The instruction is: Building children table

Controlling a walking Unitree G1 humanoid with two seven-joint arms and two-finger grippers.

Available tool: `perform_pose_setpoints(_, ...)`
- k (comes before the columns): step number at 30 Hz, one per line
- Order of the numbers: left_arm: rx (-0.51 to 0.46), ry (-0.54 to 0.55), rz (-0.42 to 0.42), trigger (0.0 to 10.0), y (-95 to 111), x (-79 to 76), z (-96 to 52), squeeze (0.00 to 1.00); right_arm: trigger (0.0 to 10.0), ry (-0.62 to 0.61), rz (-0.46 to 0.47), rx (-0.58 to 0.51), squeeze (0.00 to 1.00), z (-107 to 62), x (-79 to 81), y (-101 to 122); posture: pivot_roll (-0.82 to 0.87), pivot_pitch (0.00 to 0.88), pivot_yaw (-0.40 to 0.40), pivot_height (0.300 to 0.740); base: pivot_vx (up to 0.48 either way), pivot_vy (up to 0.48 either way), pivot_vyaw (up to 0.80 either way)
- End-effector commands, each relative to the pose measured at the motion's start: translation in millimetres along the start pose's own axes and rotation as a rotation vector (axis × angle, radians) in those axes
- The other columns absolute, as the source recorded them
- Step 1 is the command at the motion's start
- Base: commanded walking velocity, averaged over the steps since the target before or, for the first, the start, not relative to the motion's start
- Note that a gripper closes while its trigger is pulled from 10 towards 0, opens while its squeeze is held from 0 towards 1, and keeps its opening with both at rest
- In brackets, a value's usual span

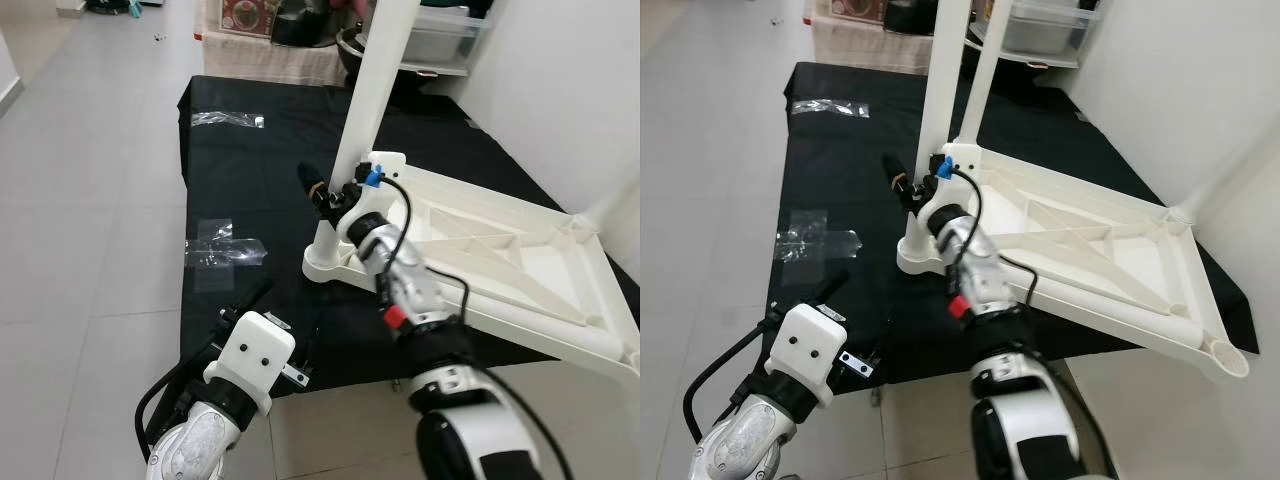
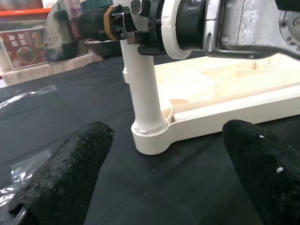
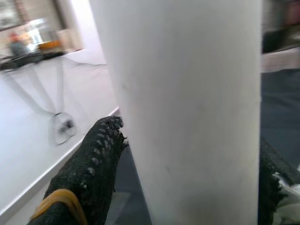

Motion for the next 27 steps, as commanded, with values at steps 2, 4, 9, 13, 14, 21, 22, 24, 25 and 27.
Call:
perform_pose_setpoints(2,0.020,-0.006,0.000,10.0,-6.3,-1.1,1.0,0.00,10.0,0.233,0.005,0.022,0.00,2.0,26.2,-3.7,0.14,0.058,-0.176,0.740,0.000,0.000,0.00)
perform_pose_setpoints(4,0.020,-0.005,0.000,10.0,-6.3,-1.0,1.0,0.00,10.0,0.294,-0.008,0.033,0.00,0.9,31.9,-5.7,0.14,0.060,-0.175,0.740,0.000,0.000,0.00)
perform_pose_setpoints(9,0.019,-0.002,0.004,10.0,-5.8,-0.7,0.7,0.00,10.0,0.518,-0.026,0.049,0.00,-4.0,54.4,-9.4,0.15,0.062,-0.181,0.740,0.000,0.000,0.00)
perform_pose_setpoints(13,0.020,0.001,0.005,10.0,-5.7,-0.8,0.1,0.00,10.0,0.772,-0.022,0.046,0.00,-18.7,77.4,-8.1,0.15,0.065,-0.187,0.740,0.000,0.000,0.00)
perform_pose_setpoints(14,0.020,0.001,0.005,10.0,-5.7,-0.8,0.1,0.00,10.0,0.772,-0.022,0.046,0.00,-18.7,77.4,-8.1,0.15,0.065,-0.187,0.740,0.000,0.000,0.00)
perform_pose_setpoints(21,0.020,0.001,0.003,10.0,-5.6,-1.3,-0.5,0.00,0.0,0.593,-0.091,0.041,0.00,4.0,66.9,-6.7,0.15,0.065,-0.188,0.740,0.000,0.000,0.00)
perform_pose_setpoints(22,0.021,0.000,0.003,10.0,-5.9,-1.6,-0.6,0.00,0.0,0.513,-0.105,0.053,0.00,10.0,59.6,-7.8,0.15,0.064,-0.188,0.740,0.000,0.000,0.00)
perform_pose_setpoints(24,0.021,-0.001,0.003,10.0,-6.1,-1.8,-0.7,0.00,0.0,0.461,-0.113,0.061,0.00,13.4,54.6,-8.5,0.15,0.064,-0.188,0.740,0.000,0.000,0.00)
perform_pose_setpoints(25,0.021,-0.001,0.003,10.0,-6.2,-2.1,-0.8,0.00,0.0,0.390,-0.138,0.070,0.00,15.5,47.8,-11.2,0.15,0.059,-0.189,0.740,0.000,0.000,0.00)
perform_pose_setpoints(27,0.021,0.000,0.003,10.0,-6.5,-1.9,-1.0,0.00,0.0,0.250,-0.210,0.085,0.00,17.0,35.0,-16.9,0.15,0.056,-0.189,0.740,0.000,0.000,0.00)
Point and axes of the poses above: a point about 5 cm out from each wrist's last joint towards the gripper, its own z axis pointing out of the wrist towards the gripper, its own y axis along the axis of the wrist's last joint, x = y × z, the point moved 6 cm from there along z, pointing out of the wrist towards the gripper, and after that the axes turned 15 degrees about -z, right-handed, at the moved point
